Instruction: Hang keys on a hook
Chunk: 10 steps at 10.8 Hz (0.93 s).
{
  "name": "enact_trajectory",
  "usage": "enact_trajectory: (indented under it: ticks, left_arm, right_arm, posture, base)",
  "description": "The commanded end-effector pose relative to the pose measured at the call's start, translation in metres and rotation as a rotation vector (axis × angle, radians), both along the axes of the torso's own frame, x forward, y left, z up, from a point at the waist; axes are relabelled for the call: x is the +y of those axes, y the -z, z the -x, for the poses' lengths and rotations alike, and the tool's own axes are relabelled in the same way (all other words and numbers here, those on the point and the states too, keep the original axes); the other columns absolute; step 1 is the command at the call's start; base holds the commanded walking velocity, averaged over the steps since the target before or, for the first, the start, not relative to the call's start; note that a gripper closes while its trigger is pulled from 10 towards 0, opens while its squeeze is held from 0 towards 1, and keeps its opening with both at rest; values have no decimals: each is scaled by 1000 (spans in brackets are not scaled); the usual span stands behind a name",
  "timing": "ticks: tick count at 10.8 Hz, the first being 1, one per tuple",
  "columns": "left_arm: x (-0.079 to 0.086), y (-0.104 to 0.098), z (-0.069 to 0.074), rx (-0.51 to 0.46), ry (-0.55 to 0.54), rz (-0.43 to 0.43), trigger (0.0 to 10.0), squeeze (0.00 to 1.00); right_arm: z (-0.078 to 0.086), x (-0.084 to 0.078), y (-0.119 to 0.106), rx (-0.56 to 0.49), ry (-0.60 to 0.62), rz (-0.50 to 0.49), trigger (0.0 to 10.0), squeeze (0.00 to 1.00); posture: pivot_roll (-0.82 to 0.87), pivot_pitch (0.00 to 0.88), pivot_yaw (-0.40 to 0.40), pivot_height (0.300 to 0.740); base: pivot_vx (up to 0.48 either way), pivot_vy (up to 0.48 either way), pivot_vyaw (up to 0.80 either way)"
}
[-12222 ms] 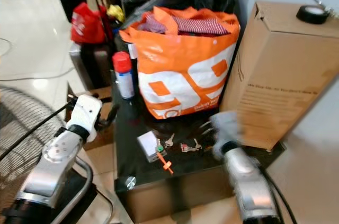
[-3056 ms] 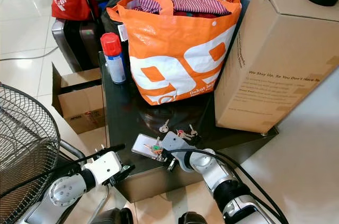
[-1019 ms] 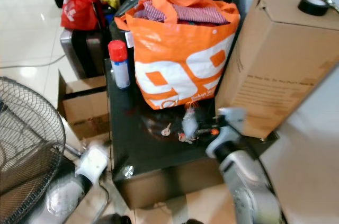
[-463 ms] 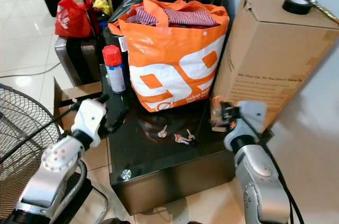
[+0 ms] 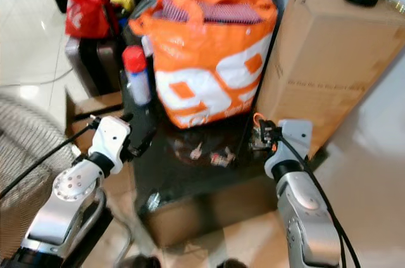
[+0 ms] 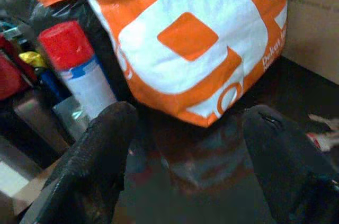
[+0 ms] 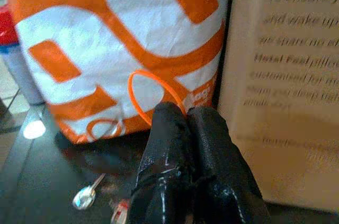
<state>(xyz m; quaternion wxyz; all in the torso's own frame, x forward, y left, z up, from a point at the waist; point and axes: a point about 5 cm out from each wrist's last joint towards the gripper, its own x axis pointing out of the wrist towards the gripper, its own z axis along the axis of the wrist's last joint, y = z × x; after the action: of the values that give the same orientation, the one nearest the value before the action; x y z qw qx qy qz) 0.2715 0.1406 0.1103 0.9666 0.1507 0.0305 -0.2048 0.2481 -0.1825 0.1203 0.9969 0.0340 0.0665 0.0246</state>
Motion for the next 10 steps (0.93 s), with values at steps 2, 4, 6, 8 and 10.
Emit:
enact_trajectory:
  ticks: [2,4,6,8,10]
  left_arm:
    - [-3,-4,-1,-12,13,-1,10000,0]
    - [-4,-5,-3,-8,16,-3,10000,0]
    - [-4,-5,-4,-8,15,-4,10000,0]
    - [-5,-6,-5,-13,9,-2,10000,0]
    - [-6,-8,-9,-31,-1,1,10000,0]
  right_arm:
    - [-2,0,-4,-23,3,26,10000,0]
    - [-3,-1,-5,-28,2,24,10000,0]
    - [-4,-4,-8,-51,41,-1,10000,0]
    - [-4,-3,-10,-57,27,32,10000,0]
    - [-6,-6,-9,-31,64,39,10000,0]
  posture:
    - [-108,0,23,740]
    - [-112,0,26,740]
    - [-116,0,28,740]
    - [-119,0,29,740]
    - [-127,0,34,740]
  base:
    - [-330,0,0]
    - [-332,0,0]
    - [-332,0,0]
    - [-156,0,0]
    - [0,0,0]
